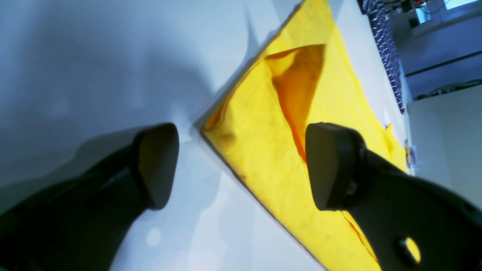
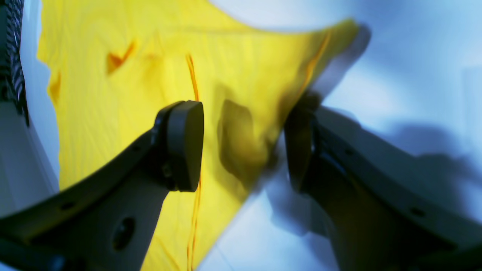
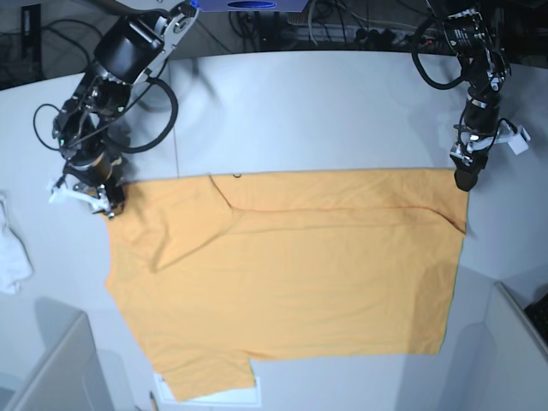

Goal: Fold the T-shirt properly
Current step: 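Pull the shoulders apart and back, stretching the collar edge taut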

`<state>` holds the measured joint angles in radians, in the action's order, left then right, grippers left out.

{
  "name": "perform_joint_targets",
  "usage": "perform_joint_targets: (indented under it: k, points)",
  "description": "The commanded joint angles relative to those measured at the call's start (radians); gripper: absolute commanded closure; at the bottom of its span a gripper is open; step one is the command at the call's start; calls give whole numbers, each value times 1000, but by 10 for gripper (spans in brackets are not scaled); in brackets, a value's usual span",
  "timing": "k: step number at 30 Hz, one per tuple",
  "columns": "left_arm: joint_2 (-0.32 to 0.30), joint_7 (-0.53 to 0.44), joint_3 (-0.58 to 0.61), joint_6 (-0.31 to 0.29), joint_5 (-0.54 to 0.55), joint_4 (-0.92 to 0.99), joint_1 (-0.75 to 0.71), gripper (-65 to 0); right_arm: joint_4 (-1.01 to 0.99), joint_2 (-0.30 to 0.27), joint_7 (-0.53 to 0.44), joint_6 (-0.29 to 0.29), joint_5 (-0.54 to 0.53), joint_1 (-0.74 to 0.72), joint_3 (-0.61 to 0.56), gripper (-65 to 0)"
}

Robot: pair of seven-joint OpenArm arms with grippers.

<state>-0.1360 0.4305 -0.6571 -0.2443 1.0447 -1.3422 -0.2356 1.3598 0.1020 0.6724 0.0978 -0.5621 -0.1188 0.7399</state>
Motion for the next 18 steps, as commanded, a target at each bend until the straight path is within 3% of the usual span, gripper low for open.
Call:
perform_joint_targets:
  k: [1,10,13,15,18]
  points:
    - [-9,6,0,3,-1,3,9,-510,-6,-12,2,20,14,-2,-6,-327]
    - [-12,14,0,6,-1,117,98,-485,-79,-15,-30,20,14,-20,-7,-321]
    - [-14,14,0,6,-1,137,100,-354,-81,-15,-36,20,14,-20,-7,-320]
    - [-14,14,0,6,-1,145,97,-230,-81,-15,-36,20,14,-18,-3,-315]
    - [-17,15,0,4,-1,157,98,-46,-79,-15,-36,15,12,-9,-6,-194]
